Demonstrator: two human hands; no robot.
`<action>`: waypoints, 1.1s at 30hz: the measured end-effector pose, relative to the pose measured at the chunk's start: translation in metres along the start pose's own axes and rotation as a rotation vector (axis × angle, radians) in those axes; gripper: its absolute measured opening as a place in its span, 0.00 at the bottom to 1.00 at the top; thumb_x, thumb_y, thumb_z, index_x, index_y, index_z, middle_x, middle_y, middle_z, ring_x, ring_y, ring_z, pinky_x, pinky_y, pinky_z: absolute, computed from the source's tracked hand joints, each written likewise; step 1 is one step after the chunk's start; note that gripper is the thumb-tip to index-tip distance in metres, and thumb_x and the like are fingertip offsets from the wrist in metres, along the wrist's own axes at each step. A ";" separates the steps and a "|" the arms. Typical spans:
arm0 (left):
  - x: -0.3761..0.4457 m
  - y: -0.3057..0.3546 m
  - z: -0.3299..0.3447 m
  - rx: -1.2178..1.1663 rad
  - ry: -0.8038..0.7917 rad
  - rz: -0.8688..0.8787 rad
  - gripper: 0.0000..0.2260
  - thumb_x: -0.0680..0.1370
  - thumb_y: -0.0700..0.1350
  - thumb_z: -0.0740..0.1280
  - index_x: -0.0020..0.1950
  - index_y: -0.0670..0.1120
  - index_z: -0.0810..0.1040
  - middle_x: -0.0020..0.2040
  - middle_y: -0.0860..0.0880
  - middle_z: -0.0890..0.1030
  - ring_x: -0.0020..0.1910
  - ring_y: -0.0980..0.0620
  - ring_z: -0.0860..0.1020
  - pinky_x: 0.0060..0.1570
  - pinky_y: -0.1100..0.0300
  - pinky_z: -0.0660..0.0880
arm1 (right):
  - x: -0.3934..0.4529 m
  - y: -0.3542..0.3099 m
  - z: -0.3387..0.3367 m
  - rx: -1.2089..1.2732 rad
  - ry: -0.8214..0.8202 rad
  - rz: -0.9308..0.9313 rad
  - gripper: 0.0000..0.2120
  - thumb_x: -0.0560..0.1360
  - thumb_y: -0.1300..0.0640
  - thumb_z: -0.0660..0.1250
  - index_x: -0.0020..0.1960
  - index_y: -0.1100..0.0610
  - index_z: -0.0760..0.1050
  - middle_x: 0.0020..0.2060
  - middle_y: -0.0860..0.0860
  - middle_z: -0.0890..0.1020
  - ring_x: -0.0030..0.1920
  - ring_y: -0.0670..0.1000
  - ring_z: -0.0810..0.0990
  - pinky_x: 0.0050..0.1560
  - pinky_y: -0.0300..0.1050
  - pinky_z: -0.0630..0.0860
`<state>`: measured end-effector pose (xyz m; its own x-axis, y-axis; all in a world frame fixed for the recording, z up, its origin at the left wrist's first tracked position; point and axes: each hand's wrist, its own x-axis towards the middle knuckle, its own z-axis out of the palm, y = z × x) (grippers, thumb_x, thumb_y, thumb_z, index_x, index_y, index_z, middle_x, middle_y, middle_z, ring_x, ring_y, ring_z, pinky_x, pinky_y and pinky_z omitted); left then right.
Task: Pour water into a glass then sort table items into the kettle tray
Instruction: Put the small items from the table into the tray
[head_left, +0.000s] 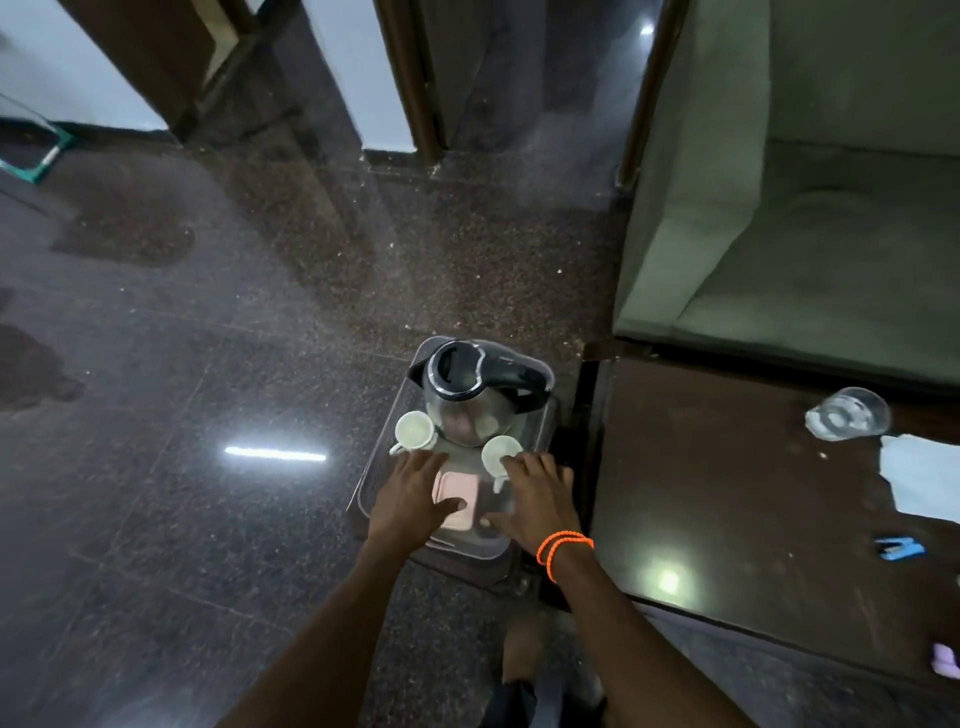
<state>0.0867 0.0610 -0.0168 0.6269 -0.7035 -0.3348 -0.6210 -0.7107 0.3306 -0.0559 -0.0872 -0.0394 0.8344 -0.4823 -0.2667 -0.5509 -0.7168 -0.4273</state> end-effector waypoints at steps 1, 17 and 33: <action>-0.002 0.017 -0.001 -0.007 0.002 0.007 0.32 0.72 0.58 0.77 0.73 0.48 0.75 0.70 0.47 0.76 0.71 0.44 0.72 0.66 0.48 0.73 | -0.009 0.011 -0.009 0.009 0.013 0.028 0.37 0.59 0.35 0.74 0.65 0.48 0.72 0.61 0.48 0.75 0.63 0.55 0.70 0.55 0.54 0.67; -0.029 0.379 0.105 -0.021 -0.226 0.391 0.25 0.75 0.53 0.75 0.71 0.48 0.77 0.68 0.47 0.76 0.72 0.46 0.71 0.70 0.55 0.70 | -0.201 0.279 -0.129 0.029 0.245 0.494 0.32 0.64 0.36 0.66 0.63 0.50 0.73 0.61 0.51 0.76 0.63 0.57 0.72 0.57 0.55 0.70; 0.034 0.574 0.289 0.080 -0.461 0.494 0.16 0.76 0.52 0.69 0.63 0.51 0.79 0.58 0.45 0.85 0.57 0.39 0.83 0.56 0.51 0.79 | -0.254 0.541 -0.090 0.349 0.480 0.974 0.11 0.75 0.55 0.69 0.57 0.58 0.79 0.55 0.60 0.80 0.54 0.64 0.80 0.54 0.55 0.79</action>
<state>-0.3844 -0.3704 -0.0937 0.0072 -0.8604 -0.5095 -0.8271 -0.2915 0.4806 -0.5669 -0.3978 -0.1248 -0.0786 -0.9535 -0.2908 -0.8645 0.2105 -0.4565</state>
